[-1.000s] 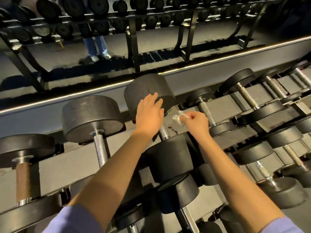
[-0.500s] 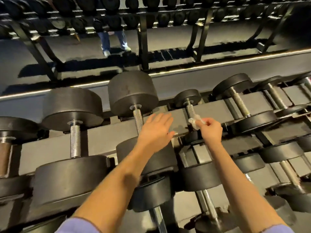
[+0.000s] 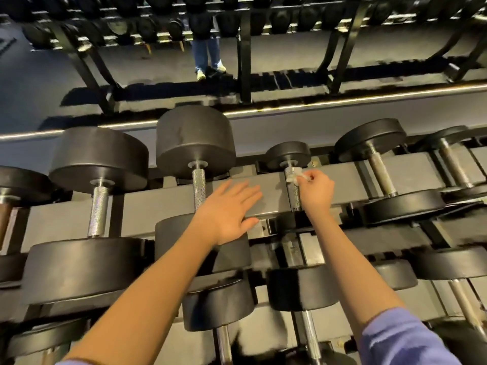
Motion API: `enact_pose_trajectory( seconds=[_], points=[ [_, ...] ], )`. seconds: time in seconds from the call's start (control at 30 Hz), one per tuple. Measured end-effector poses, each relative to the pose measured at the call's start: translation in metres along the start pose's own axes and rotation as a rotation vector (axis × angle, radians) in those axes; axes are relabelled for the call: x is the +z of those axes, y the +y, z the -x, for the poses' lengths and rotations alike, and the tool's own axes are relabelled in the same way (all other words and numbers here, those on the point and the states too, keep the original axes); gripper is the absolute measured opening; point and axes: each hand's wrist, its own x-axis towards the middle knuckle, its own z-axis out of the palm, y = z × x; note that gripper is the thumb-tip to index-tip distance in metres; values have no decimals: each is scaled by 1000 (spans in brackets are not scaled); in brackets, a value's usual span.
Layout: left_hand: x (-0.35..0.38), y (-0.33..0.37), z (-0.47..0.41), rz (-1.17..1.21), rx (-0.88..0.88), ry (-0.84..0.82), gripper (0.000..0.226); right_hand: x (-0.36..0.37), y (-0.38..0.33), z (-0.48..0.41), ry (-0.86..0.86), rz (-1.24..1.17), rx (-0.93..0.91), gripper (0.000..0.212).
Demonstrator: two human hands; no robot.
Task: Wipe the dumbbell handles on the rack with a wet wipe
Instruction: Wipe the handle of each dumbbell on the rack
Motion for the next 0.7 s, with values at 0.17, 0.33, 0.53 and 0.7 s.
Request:
enact_pose_trajectory(
  seconds=[0.17, 0.33, 0.53, 0.7],
  points=[
    [4, -3, -2, 56, -6, -6, 63, 25, -7, -27, 40, 50, -30, 15],
    [5, -4, -2, 111, 2, -3, 64, 17, -3, -33, -46, 76, -8, 20],
    [8, -4, -1, 91, 6, 33, 83, 0, 3, -16, -251, 304, -70, 16],
    [6, -4, 0, 106, 12, 72, 77, -11, 8, -1, -340, 449, -68, 24]
  ],
)
